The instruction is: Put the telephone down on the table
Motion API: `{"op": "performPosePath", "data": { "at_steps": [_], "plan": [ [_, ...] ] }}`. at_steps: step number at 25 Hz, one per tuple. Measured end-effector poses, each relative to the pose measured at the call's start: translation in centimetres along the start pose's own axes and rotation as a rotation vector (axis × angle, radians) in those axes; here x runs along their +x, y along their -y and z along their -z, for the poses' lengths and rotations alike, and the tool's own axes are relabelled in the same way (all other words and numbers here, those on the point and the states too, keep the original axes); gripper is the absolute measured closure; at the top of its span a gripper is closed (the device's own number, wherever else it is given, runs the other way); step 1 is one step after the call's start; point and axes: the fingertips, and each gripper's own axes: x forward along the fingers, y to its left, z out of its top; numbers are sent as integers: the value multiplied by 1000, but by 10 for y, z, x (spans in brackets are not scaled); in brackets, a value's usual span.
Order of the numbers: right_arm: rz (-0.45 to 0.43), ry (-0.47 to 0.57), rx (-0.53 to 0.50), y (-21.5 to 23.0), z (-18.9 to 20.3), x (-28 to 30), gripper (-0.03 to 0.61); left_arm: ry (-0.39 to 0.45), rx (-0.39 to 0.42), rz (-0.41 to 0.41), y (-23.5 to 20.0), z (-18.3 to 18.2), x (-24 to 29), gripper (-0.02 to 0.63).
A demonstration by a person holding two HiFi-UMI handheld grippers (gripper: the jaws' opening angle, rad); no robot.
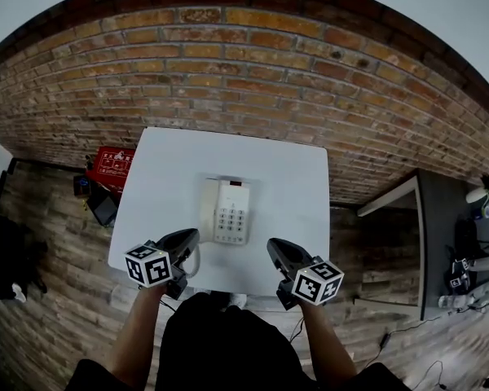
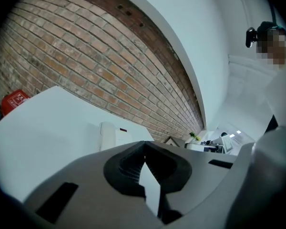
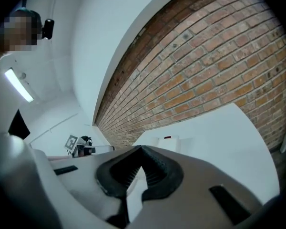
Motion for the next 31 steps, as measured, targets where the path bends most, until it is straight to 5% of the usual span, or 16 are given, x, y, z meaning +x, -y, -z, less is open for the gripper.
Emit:
{"op": "performPosePath", "data": {
  "at_steps": [10, 31],
  "plan": [
    [60, 92, -96, -34, -12, -22, 557, 41, 253, 23, 40, -22, -27, 601],
    [157, 148, -133, -46, -22, -6, 557, 21, 270, 41, 1, -37, -39, 601]
  ]
}}
